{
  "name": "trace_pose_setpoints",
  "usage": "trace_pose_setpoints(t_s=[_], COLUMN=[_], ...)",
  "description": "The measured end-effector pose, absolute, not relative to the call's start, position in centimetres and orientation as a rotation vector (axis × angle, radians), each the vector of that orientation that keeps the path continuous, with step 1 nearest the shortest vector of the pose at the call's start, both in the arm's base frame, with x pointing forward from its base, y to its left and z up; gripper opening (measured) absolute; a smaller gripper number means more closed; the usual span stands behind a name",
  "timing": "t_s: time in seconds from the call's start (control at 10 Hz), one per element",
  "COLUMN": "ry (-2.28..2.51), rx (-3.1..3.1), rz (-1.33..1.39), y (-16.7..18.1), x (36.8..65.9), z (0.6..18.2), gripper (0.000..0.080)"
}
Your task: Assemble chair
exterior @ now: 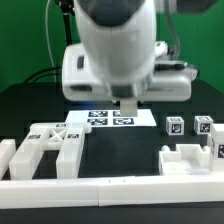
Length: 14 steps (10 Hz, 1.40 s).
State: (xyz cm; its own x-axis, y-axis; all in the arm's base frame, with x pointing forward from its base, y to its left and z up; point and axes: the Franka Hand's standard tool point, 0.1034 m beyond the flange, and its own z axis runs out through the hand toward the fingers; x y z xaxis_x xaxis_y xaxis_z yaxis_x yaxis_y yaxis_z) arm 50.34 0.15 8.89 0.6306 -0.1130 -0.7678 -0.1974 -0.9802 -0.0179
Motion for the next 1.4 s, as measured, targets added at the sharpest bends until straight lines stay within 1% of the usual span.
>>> trace_pose_setpoints(t_s=[0.1,0.2,0.3,0.5,0.6,0.7,0.8,0.9,1.0,1.1,1.3,1.4], ry=[0.318,0.319,0.32,0.361,0.394,0.45,0.455,0.422,0.421,0.42,0.374,0.374], rx=[-2.743,-2.755,-2.825,-2.907,-2.939,-2.953,-2.984,-3.023,-3.031,-3.034,-3.043,-3.043], rz=[1.299,1.279,1.13,0.902,0.783,0.628,0.455,0.347,0.233,0.173,-0.108,-0.108], y=[0.5,0.4,0.4,1.2,2.9,4.1,4.3,4.2,4.5,4.6,4.7,4.7], x=[50.6,51.0,52.3,53.0,54.6,57.0,59.2,60.3,60.6,60.4,62.0,62.0], z=[10.7,10.7,10.2,10.9,12.2,13.9,15.4,16.1,15.8,15.7,15.6,15.6], gripper=[0.0285,0.0285,0.0285,0.0285,0.0285,0.0285,0.0285,0.0285,0.0285,0.0285,0.0285,0.0285])
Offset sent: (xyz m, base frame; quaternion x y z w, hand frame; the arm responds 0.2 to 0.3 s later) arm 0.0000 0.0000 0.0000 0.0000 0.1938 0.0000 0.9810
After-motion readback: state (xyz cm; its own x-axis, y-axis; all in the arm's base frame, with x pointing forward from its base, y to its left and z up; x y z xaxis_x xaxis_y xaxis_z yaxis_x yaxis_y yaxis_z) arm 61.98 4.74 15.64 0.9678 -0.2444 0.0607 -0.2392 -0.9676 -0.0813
